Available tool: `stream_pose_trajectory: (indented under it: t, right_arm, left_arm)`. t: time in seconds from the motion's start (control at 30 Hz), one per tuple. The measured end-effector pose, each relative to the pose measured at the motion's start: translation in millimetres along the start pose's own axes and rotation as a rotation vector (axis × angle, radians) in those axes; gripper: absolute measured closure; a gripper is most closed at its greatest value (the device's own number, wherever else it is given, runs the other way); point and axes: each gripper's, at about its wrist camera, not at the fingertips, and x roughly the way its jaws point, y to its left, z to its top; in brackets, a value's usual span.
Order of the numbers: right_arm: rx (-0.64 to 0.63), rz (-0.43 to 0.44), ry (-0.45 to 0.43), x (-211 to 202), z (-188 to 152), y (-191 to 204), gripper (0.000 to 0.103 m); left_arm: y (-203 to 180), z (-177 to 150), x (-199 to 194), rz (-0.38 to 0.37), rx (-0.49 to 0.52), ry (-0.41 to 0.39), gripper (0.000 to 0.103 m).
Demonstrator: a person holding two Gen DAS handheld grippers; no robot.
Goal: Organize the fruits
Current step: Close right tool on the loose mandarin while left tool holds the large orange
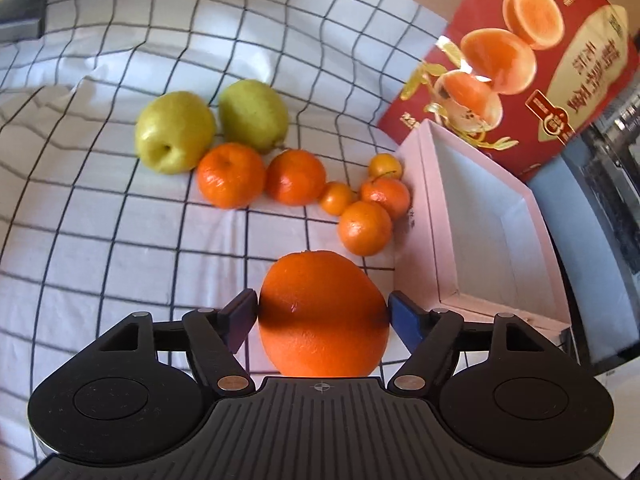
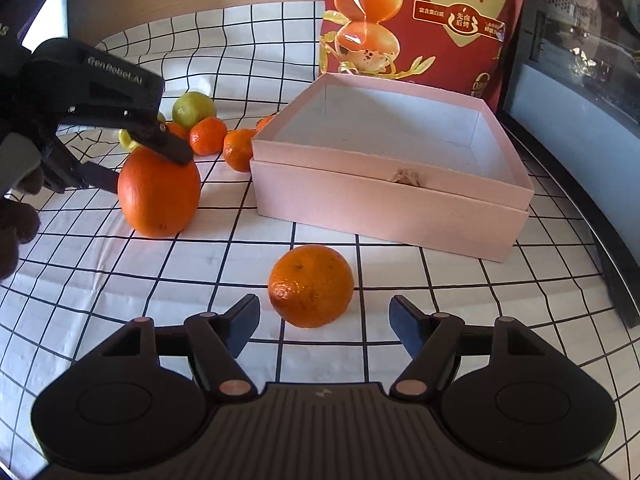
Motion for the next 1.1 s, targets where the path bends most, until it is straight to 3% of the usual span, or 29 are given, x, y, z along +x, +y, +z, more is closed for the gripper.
stream_pose_trajectory:
  t: [0.3, 0.6, 0.93, 1.1]
  right_arm:
    - [-0.004, -0.007, -0.007, -3, -1, -2, 0.031]
    - [0.003, -0.018, -0.026, -9, -2, -6, 0.030]
    - [-0.036, 0.015, -0.045, -8, 3, 4, 0.029]
    - [-0.044, 0.018, -0.048, -7, 5, 8, 0.029]
  left_arm:
    - [-2, -2, 7, -0.026, 0.095, -0.077, 0.026]
    - [-13, -18, -15, -0.015, 0.266, -0.045, 0.027]
    - [8, -32, -45, -0.052, 0.239, 0.085, 0.029]
    - [9, -37, -49, -0.046, 0.243, 0.087, 0.029]
